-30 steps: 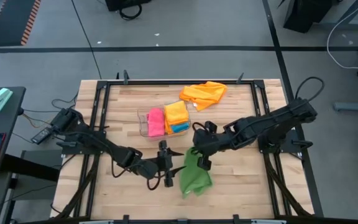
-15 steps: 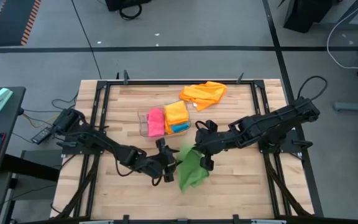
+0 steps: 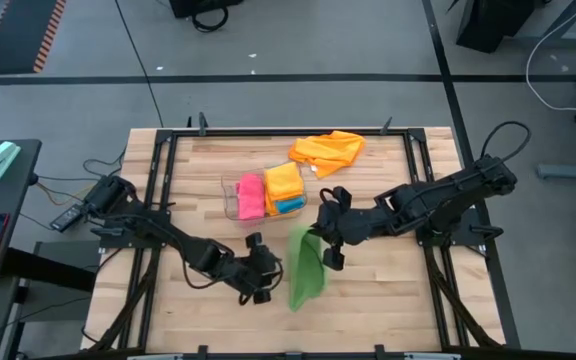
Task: Fold microfiber towels
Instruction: Fold the green microfiber cloth
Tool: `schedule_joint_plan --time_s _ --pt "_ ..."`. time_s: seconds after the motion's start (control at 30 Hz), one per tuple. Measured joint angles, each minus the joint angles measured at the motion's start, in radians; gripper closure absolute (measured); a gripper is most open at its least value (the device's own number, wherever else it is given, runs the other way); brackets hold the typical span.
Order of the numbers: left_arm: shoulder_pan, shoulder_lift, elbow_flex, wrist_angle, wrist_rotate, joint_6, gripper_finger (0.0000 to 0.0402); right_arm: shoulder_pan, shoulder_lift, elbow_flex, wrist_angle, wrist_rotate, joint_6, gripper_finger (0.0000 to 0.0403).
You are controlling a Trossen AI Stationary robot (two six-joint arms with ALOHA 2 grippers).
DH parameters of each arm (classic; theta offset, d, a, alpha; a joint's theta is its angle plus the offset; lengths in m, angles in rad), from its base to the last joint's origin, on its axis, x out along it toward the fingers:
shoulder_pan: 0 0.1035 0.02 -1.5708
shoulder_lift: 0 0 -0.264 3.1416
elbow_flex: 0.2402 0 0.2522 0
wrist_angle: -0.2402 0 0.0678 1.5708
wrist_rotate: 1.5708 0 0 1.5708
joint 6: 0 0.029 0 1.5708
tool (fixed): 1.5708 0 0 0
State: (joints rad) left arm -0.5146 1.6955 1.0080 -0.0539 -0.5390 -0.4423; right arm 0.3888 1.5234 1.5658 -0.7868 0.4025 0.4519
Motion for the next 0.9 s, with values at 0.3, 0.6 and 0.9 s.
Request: schedule_joint_plan --time_s 0.3,0.6,0.9 --pt "-0.066 0.039 0.000 0.087 0.026 -0.036 0.0231 -0.003 0.002 0.000 0.005 0.044 -0.033 0.0382" --pt "-0.077 0.161 0.001 0.221 0.035 -0.104 0.0220 -0.013 0.005 -0.002 0.081 0.043 -0.039 0.0382" --pt "-0.119 0.261 0.105 0.194 -0.118 -0.250 0.0246 -0.014 0.034 -0.002 0.087 0.163 -0.010 0.0383"
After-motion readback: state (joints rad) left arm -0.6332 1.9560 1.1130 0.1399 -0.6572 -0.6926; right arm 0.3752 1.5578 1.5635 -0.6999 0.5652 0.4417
